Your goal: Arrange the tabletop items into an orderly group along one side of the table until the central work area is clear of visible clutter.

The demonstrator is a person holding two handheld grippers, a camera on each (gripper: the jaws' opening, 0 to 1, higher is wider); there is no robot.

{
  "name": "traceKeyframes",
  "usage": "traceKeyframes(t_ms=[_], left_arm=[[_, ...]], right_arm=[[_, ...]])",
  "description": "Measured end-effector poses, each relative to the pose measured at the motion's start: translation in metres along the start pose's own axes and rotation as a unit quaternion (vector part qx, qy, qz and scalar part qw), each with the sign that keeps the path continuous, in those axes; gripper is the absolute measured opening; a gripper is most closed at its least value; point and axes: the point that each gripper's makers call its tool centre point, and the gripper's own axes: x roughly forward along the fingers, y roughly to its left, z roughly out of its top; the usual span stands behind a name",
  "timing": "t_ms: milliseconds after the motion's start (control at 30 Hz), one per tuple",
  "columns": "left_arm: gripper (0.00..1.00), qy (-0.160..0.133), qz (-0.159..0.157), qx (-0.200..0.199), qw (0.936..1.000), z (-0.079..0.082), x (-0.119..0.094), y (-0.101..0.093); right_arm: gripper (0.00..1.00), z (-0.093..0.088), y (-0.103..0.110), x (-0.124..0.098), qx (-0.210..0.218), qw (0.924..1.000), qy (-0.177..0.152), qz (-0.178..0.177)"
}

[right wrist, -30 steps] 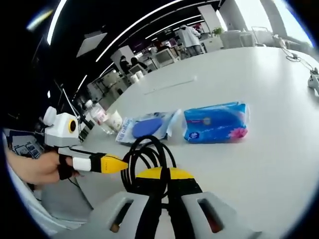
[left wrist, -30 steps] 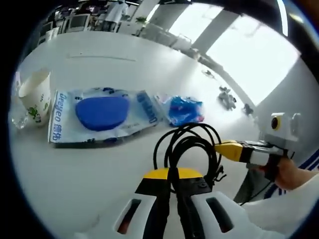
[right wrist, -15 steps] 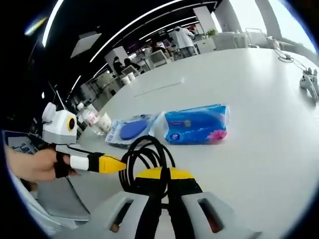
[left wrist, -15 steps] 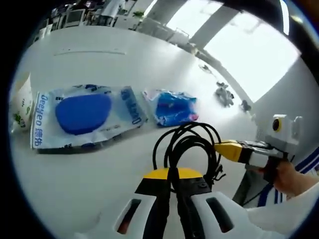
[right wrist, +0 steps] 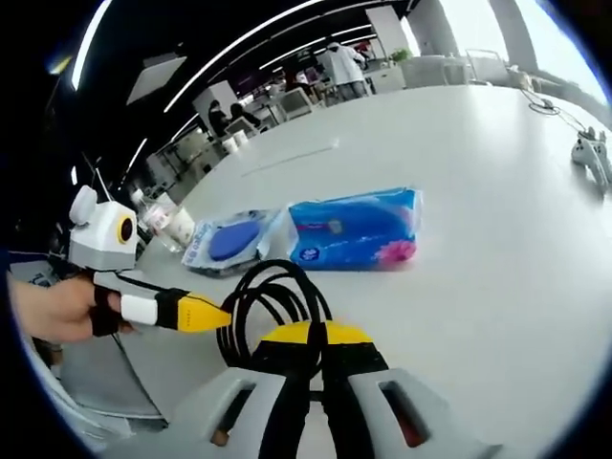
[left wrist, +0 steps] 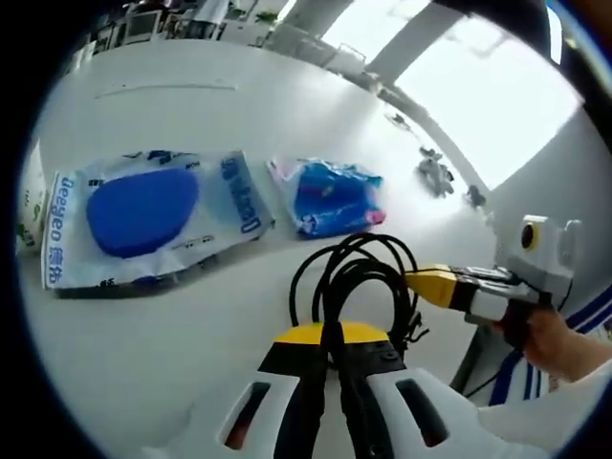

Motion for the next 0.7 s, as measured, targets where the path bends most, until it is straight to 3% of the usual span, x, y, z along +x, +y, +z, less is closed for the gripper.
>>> traceKeyframes(t_ms=[700], left_arm=[[0.00,0.013,0.008,-0.005,0.9999,-0.002,0.013,0.006]], right_arm=[[0.00,-0.006,-0.014,0.012,-0.007,0.9997,0.019,-0.014]])
